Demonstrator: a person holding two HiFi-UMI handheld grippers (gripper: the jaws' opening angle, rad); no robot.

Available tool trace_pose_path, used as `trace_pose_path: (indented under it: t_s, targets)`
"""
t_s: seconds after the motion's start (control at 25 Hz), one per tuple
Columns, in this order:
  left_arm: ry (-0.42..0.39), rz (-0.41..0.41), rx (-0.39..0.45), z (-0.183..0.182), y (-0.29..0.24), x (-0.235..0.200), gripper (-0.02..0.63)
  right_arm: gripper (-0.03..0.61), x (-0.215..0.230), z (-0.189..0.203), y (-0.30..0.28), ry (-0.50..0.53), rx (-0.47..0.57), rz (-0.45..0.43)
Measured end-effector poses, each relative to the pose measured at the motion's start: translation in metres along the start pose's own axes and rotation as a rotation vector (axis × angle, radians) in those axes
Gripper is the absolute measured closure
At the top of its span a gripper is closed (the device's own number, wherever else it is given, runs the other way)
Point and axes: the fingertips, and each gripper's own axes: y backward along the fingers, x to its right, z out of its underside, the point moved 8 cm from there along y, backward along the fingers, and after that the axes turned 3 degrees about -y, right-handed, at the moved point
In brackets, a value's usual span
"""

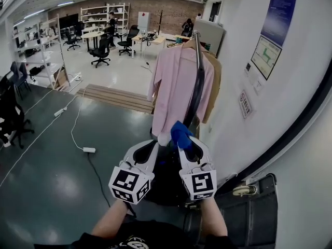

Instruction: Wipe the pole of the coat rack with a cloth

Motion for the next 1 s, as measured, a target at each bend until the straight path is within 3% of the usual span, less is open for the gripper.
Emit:
trace_pose_path:
  t_s: [0.4,0.6,0.76,1.0]
  targets:
    - [0.002,-0.003,0.027,-0.008,0.007,0.002,0.609,0.500,0.064,-0.098,-0.021,-0.049,0.151,0.033]
    - [0.000,0.006,0.031,-0.011,0.007,0.004,0.609,0.500,0.101,-0.136,-0.049,-0.077,0.145,0.058]
    - [0.000,0.012,0.026,-0.011,0.007,0.005,0.609,0.499,0.117,-0.146,-0.063,-0.140,0.117,0.029]
    - [0.003,0.000,0.016,-0.008,0.009,-0.002,0.609,0.506,0.083,-0.123,-0.031,-0.066,0.200,0.032]
